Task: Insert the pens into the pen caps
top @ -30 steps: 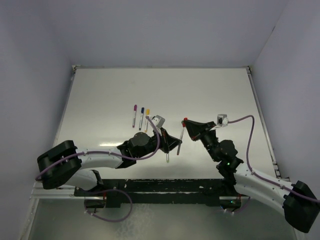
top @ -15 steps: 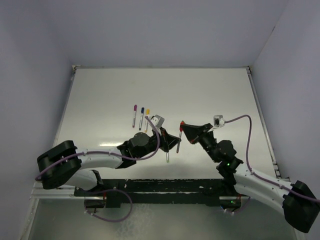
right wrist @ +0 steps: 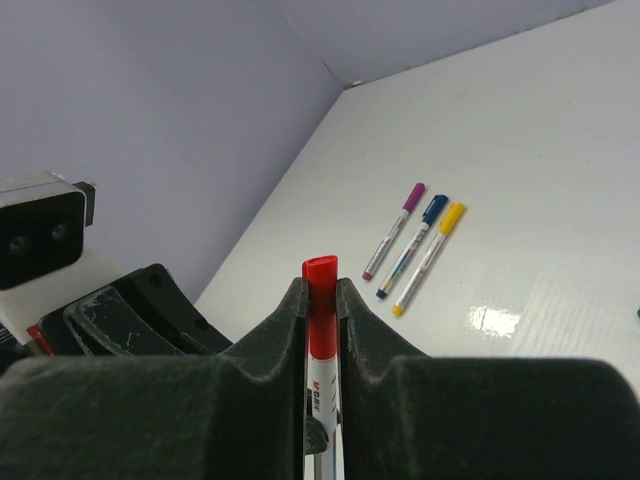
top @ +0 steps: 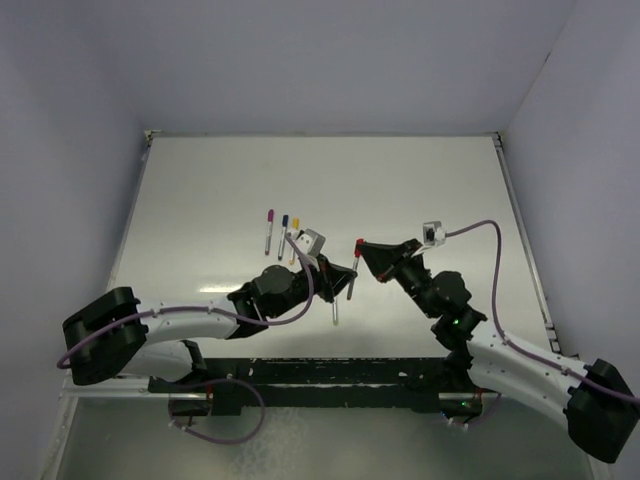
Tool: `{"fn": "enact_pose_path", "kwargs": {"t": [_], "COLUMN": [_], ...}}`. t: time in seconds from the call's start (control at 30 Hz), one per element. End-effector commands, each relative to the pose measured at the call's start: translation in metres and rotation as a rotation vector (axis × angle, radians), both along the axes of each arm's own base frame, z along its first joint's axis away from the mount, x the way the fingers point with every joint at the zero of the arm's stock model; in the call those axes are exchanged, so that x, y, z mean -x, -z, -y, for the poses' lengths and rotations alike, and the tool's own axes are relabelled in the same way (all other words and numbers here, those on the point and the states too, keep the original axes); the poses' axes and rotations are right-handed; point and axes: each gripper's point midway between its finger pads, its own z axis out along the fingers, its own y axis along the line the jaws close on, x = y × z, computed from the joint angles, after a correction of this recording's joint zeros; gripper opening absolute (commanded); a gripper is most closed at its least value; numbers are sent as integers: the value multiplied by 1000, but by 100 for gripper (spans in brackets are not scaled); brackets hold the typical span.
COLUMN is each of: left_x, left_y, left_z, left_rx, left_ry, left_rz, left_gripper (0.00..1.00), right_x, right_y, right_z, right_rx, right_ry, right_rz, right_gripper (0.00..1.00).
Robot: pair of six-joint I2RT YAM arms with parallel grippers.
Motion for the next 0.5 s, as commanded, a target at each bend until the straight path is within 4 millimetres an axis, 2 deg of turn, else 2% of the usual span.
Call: {"fn": "enact_pose_path", "kwargs": {"t": [0.0, 0.3, 0.47], "left_x": [-27, -47, -53], "left_y": [-104, -129, -138], "left_z": [-15, -32, -32], "left_rx": [235, 301, 343], "left_ry": [-142, -197, -194], "left_rz": [206, 245, 250], "left_gripper": [0, 0, 0], "right_x": [14, 15, 20], "right_y": [46, 68, 79], "right_z": [-13, -12, -20], "right_rx": [147, 206, 223], "right_ry": [-103, -101, -131], "right_rz": [-110, -168, -191], "right_gripper": [0, 0, 0]}}
